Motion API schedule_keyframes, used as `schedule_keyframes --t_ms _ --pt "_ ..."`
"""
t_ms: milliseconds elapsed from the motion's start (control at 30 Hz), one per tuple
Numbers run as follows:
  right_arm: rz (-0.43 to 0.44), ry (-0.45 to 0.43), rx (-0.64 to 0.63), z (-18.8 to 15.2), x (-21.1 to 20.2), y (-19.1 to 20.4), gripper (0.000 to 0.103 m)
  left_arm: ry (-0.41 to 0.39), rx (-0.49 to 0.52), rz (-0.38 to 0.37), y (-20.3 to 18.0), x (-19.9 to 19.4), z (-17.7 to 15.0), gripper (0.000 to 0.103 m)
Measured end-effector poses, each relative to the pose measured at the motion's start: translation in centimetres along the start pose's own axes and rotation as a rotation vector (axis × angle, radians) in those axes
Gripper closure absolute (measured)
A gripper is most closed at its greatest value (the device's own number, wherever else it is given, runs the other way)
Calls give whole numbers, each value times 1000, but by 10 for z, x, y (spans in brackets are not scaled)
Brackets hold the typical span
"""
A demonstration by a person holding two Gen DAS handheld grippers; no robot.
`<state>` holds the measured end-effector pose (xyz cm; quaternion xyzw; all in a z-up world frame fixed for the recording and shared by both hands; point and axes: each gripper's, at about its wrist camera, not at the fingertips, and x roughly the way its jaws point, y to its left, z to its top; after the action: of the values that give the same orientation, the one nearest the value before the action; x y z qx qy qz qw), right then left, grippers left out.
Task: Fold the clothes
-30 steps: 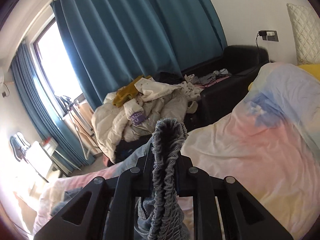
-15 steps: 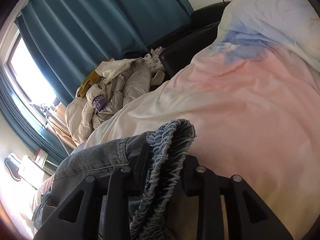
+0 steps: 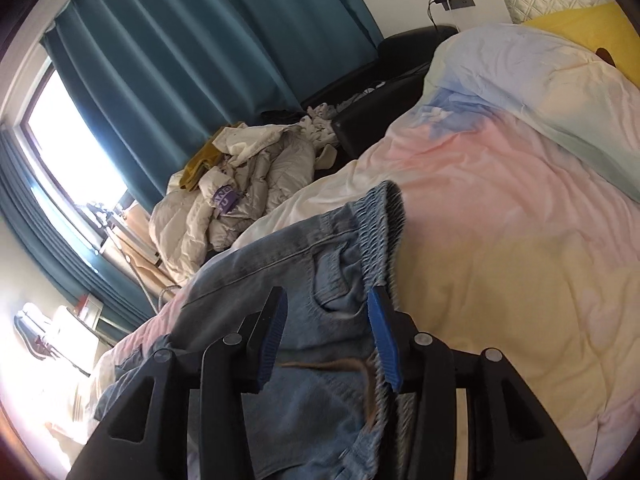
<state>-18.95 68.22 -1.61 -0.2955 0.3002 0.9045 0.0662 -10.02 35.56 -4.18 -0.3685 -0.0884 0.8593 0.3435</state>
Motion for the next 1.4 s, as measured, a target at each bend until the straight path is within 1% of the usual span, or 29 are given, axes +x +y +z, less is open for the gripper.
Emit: schedule_keyframes --t_ms 133,200,267,400,467,533,567,633,667,800,867,967,1000,1067,1167,1200,1233,1267,1300,1400 --pt "41 31 -76 -28 -30 51 61 -30 102 48 2 -59 -3 58" --pt "63 56 -121 -44 -37 76 61 -35 126 80 12 -93 -10 58" --pt "79 75 -166 -62 -40 101 61 -34 127 91 26 -118 -16 58" --pt "85 133 -237 -96 -30 143 60 -32 118 146 58 -156 -27 58" --pt "85 160 -268 -110 -19 163 58 -39 106 160 75 -169 -31 58" --pt "73 180 -288 -118 -2 178 51 -54 94 172 91 -180 -35 58" --pt "63 184 -295 -120 7 185 49 -64 91 175 100 -183 -36 58" --pt "43 187 -308 -123 26 197 41 -79 78 179 116 -185 -38 58" --pt "33 186 -317 -124 36 203 40 -83 70 178 125 -184 -39 58" --pt "-33 192 -351 -118 89 218 39 -65 19 149 154 -174 -39 58" --pt "-59 186 -378 -113 115 228 39 -54 9 133 164 -167 -37 58" --pt "-124 152 -473 -107 151 246 39 -65 12 121 178 -156 -36 58" --pt "-133 162 -489 -107 163 251 39 -64 9 130 183 -151 -35 58" --pt "-141 202 -505 -108 187 258 40 -42 -3 122 193 -140 -33 58" --pt "-187 247 -520 -115 208 263 42 -22 -38 120 205 -129 -31 58" --pt "-214 253 -532 -119 210 264 51 -22 -48 113 208 -129 -31 58" --pt "-240 258 -544 -123 212 265 70 -30 -57 109 209 -131 -30 58" --pt "-266 263 -558 -127 211 266 80 -38 -65 105 211 -133 -29 58" --pt "-278 262 -567 -131 206 268 87 -52 -71 103 211 -137 -29 58" --pt "-275 244 -571 -139 176 273 91 -97 -93 103 212 -153 -28 58"
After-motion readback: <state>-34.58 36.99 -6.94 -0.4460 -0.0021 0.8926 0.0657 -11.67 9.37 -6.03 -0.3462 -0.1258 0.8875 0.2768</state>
